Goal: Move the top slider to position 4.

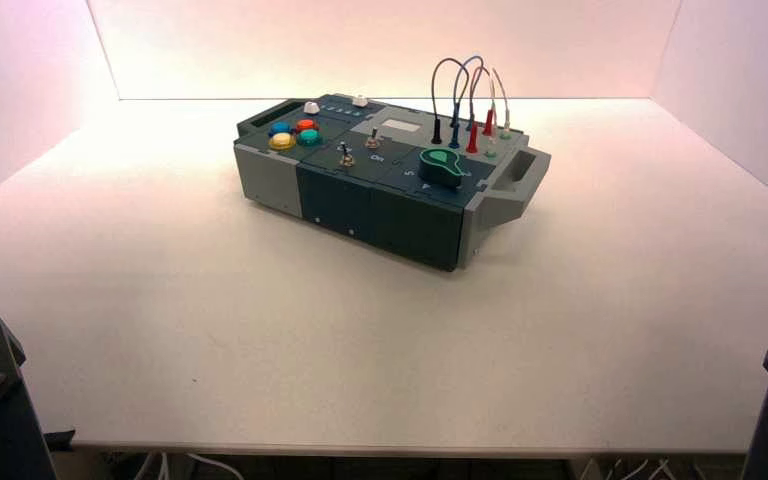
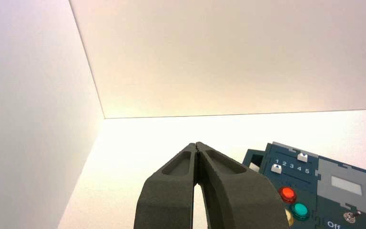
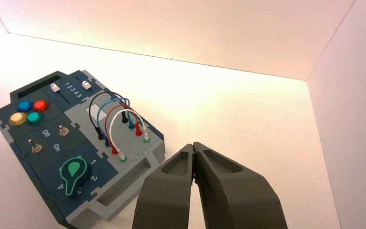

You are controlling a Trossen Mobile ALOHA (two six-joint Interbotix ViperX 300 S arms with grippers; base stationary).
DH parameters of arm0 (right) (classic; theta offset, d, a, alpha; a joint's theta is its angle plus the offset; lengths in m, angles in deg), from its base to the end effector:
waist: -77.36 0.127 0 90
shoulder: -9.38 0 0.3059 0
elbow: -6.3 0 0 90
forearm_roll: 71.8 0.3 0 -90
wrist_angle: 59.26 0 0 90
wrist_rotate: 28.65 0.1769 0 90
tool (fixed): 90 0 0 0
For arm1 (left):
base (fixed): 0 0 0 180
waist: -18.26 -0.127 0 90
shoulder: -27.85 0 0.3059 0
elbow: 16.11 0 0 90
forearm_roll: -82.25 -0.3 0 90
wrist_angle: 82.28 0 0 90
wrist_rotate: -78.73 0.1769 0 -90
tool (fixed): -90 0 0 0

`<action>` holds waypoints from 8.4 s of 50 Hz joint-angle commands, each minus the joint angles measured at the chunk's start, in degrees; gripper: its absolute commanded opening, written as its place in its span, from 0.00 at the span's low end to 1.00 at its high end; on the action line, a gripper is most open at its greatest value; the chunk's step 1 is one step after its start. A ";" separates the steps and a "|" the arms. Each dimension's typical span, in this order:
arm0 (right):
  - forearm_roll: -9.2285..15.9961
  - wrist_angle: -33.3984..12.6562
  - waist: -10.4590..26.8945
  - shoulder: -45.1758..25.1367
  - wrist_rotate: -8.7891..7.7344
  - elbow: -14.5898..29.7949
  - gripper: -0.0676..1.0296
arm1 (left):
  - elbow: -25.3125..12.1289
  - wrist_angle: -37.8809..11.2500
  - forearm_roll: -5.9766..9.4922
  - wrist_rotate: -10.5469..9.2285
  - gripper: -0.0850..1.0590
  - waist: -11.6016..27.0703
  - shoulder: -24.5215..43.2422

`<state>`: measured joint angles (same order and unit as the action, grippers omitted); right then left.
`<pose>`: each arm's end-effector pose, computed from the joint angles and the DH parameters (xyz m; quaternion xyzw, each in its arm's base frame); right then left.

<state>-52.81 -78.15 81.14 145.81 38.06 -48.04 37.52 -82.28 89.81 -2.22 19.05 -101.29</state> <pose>0.2321 0.0340 0.2199 -0.0401 0.2195 0.0936 0.9703 0.2686 -0.0037 0.2449 0.0138 0.1260 -0.0085 0.9919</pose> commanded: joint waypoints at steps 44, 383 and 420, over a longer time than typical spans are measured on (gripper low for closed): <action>3.87 -14.94 0.44 -4.75 0.00 8.09 0.04 | -16.00 -16.35 0.26 0.70 0.05 10.20 14.06; 5.54 -11.51 11.95 -30.67 -7.12 15.91 0.04 | -83.06 -54.05 1.67 5.62 0.05 24.08 85.43; 5.45 -11.51 11.95 -30.67 -7.03 15.91 0.04 | -86.48 -58.97 2.46 5.62 0.05 24.08 85.08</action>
<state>-47.54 -90.10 92.92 114.52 31.20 -32.84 -46.50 -140.38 91.56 3.49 43.30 -13.66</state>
